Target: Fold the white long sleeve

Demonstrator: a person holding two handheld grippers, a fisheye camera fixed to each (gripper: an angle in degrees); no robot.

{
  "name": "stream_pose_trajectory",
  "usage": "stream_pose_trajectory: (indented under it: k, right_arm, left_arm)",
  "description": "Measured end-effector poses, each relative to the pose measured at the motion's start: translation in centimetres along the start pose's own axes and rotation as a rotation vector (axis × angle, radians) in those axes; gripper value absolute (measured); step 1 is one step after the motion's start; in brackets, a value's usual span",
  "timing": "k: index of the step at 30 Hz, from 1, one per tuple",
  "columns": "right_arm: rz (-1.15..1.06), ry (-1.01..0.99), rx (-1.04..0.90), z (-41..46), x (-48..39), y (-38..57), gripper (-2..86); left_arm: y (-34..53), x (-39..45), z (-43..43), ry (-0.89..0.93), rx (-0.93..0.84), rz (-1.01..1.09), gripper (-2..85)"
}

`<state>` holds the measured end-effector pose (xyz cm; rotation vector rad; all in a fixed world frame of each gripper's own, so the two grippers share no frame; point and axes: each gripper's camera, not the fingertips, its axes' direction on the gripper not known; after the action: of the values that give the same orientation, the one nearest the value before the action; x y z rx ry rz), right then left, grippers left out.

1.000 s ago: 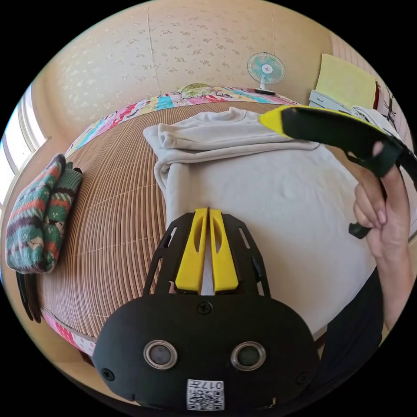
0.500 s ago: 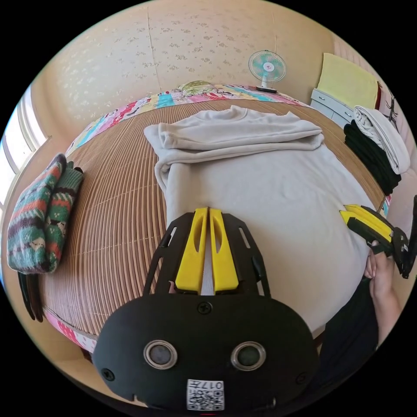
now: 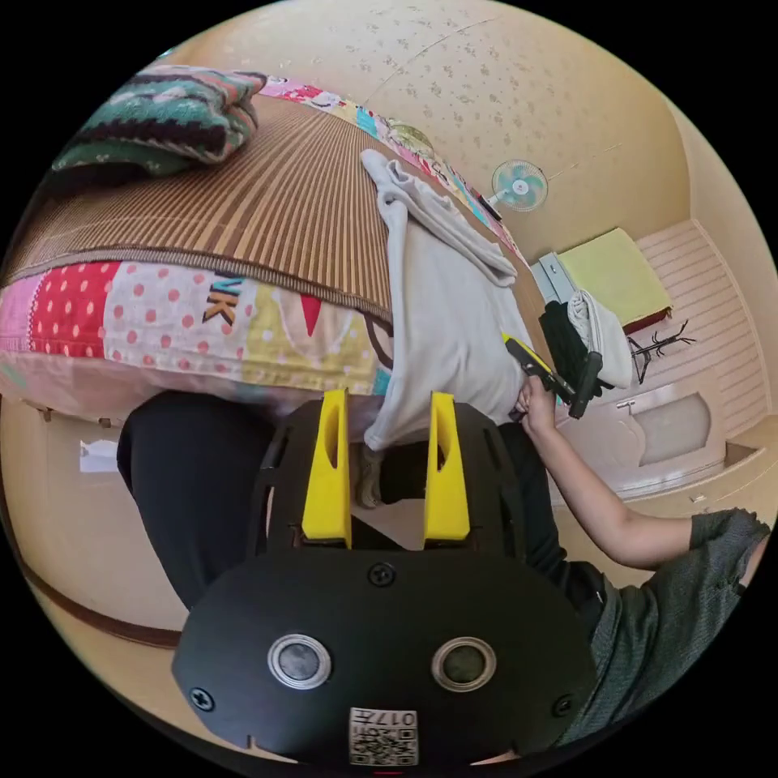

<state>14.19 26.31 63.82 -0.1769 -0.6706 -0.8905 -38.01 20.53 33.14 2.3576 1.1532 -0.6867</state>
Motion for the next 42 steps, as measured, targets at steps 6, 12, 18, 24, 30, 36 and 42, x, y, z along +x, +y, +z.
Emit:
stream_pose_trajectory:
  k: [6,12,18,24,30,36,42]
  right_arm:
    - [-0.007,-0.069,-0.131,-0.1,3.3,-1.7,6.6]
    - [0.234,-0.107,-0.006,-10.7,14.7,2.3,5.2]
    - [0.46,-0.283,-0.222,-11.6,26.8,11.1,12.4]
    - [0.444,-0.52,-0.277,-7.1,29.7,15.3,11.8]
    - [0.453,-0.906,0.139,-12.2,32.2,16.3,4.0]
    - [0.403,-1.366,0.643,-19.3,32.7,17.5,2.9]
    - [0.493,-1.11,0.571,-20.7,32.3,14.1,2.5]
  left_arm:
    - [-5.4,1.3,3.8,-0.077,-0.292,0.121,13.8]
    - [-8.0,-0.7,5.3,-0.014,-0.451,0.144,5.0]
    - [-8.0,-3.0,0.8,0.285,-0.416,0.153,4.5]
    - [-7.9,-5.7,-3.6,0.668,-0.277,0.16,4.4]
    - [-7.2,-7.8,-9.7,0.873,-0.099,0.167,4.4]
    - [-4.8,-7.6,-17.6,1.275,0.186,0.349,4.3]
    - [-5.8,-7.8,-17.9,1.163,0.305,0.232,4.4]
